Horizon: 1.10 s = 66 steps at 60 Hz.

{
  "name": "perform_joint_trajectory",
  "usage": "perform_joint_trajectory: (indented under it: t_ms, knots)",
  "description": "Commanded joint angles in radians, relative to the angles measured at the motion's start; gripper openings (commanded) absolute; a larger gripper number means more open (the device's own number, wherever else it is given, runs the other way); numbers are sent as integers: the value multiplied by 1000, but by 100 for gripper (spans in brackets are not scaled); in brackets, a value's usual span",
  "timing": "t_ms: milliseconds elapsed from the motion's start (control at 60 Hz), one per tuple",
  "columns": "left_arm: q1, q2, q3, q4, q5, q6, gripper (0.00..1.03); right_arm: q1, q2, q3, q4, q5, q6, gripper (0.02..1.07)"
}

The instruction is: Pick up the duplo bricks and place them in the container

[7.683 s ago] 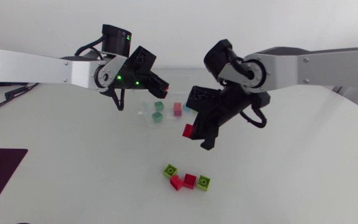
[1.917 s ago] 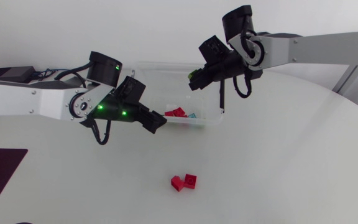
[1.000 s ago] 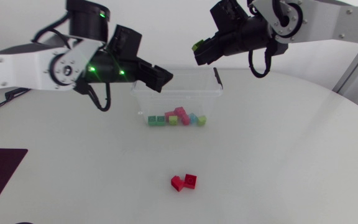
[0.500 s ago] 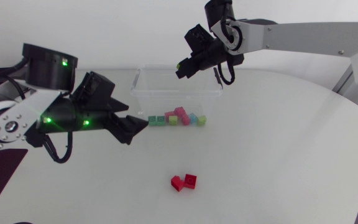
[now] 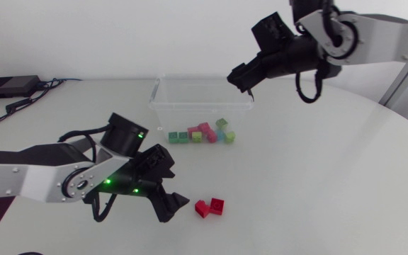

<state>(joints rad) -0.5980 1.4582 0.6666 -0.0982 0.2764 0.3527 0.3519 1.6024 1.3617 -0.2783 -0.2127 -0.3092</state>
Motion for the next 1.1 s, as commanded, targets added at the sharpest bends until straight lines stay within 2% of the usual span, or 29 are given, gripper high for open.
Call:
perform_joint_trajectory:
  t_ms: [0,167,283,383,417,650,1083]
  knots:
    - [-19,70,24,8,0,5,99,-8,-139,-148,11,-5,-18,95]
    - [-71,134,102,-31,-62,-83,99,-96,-363,-420,16,-51,-36,95]
    - [-102,180,206,-129,-97,-136,99,-185,-461,-585,39,-103,-67,95]
    - [-129,202,271,-196,-126,-167,97,-222,-496,-645,39,-140,-71,95]
    - [-149,226,312,-247,-155,-189,97,-228,-521,-676,39,-143,-76,95]
    - [-215,294,409,-377,-212,-253,97,-222,-564,-765,44,-160,-80,95]
    - [-275,366,430,-423,-278,-264,96,-212,-638,-843,19,-191,-110,95]
